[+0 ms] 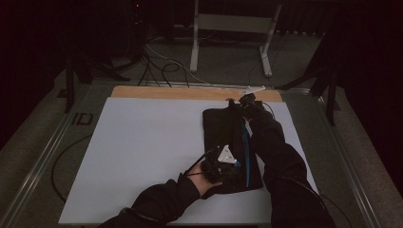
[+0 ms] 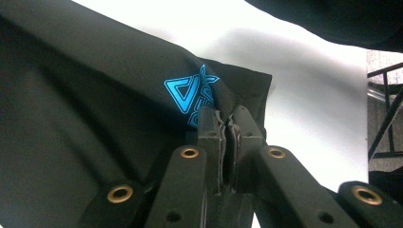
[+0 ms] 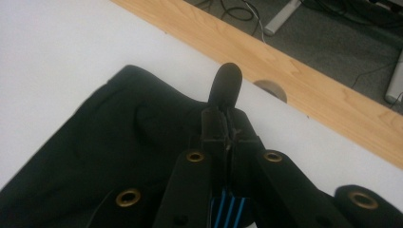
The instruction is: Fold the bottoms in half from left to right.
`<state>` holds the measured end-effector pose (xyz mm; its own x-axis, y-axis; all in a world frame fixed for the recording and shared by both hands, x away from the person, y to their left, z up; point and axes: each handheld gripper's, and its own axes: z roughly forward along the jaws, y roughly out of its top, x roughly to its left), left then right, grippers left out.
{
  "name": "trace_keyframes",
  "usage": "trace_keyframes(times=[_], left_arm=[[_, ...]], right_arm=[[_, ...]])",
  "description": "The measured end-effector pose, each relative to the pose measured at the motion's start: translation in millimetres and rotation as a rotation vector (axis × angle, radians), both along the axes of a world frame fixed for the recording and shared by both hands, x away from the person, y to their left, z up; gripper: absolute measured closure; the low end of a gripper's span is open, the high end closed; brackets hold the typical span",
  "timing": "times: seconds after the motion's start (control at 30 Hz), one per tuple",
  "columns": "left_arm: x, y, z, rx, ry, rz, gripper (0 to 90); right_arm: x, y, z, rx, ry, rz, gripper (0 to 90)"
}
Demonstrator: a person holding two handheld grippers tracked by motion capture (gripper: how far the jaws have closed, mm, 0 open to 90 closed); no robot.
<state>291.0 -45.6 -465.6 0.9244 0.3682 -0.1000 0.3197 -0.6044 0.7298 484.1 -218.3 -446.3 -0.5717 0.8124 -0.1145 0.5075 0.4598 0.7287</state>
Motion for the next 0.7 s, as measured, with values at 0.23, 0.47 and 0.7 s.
trace_keyframes(times=[0.23, 0.47, 0.7], left_arm=[[2.3, -5.1, -5.3, -0.002, 0.015, 0.000, 85.6], [7.5, -11.9, -11.3, -0.010, 0.033, -0.005, 85.7], [11.4, -16.0, -18.7, 0.000, 0.051, -0.005, 85.5]], right_arm=[[1.7, -5.4, -10.5, 0.006, 0.016, -0.016, 88.2], [4.9, -10.1, -20.4, -0.011, 0.025, -0.028, 88.1], [8.2, -12.7, -30.1, -0.019, 0.032, -0.046, 87.9]])
